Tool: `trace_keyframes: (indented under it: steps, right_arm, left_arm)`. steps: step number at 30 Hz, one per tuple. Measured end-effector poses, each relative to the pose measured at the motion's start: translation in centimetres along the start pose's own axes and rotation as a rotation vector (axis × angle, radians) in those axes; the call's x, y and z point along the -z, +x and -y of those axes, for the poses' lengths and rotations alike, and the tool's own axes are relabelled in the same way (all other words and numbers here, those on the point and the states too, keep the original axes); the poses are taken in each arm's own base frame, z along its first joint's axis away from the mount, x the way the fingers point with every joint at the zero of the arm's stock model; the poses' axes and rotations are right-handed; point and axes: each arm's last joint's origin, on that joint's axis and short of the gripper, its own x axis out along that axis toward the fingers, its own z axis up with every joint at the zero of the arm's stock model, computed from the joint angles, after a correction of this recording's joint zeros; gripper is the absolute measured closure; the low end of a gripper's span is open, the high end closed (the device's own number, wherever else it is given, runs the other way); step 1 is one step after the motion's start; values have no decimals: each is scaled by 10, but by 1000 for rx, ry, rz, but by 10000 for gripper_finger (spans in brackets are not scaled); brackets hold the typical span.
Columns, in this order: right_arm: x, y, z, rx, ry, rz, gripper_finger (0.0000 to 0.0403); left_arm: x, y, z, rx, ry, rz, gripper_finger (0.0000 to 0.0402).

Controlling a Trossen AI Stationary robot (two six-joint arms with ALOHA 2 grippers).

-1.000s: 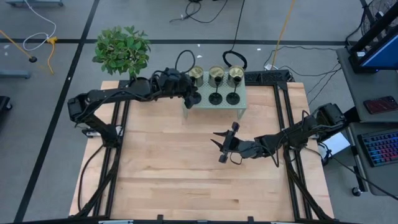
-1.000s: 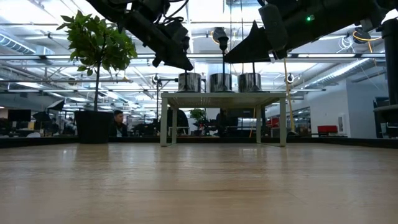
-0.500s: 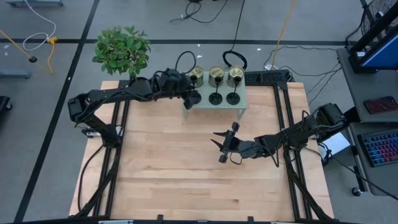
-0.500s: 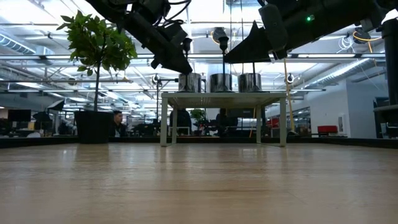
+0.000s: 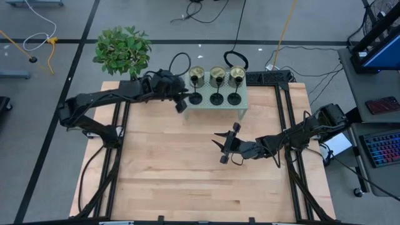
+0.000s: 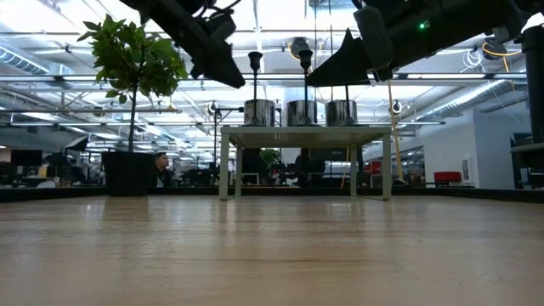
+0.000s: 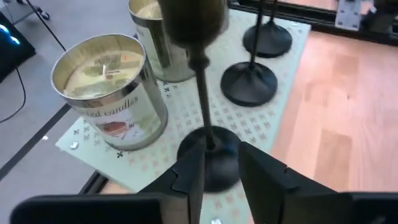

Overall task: Pick & Place candle stick holders
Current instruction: Return to Home Position

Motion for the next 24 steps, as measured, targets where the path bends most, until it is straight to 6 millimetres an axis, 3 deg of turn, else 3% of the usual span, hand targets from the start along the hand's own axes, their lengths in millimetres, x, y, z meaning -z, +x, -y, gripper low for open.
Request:
trace_keyframes:
  steps: [9, 16, 20, 24]
  right_arm:
    - [-7, -5, 4, -1, 4, 21, 292]
    - [-29, -30, 24, -8, -60, 35, 391]
    - [-38, -49, 41, -10, -66, 12, 393]
    - [-40, -66, 54, -78, -89, -27, 401]
  left_arm:
    - [5, -46, 19, 80, 83, -51, 393]
    - [8, -94, 31, 142, 106, -16, 389]
    - [10, -126, 30, 154, 118, 63, 397]
    - [29, -147, 27, 162, 152, 115, 385]
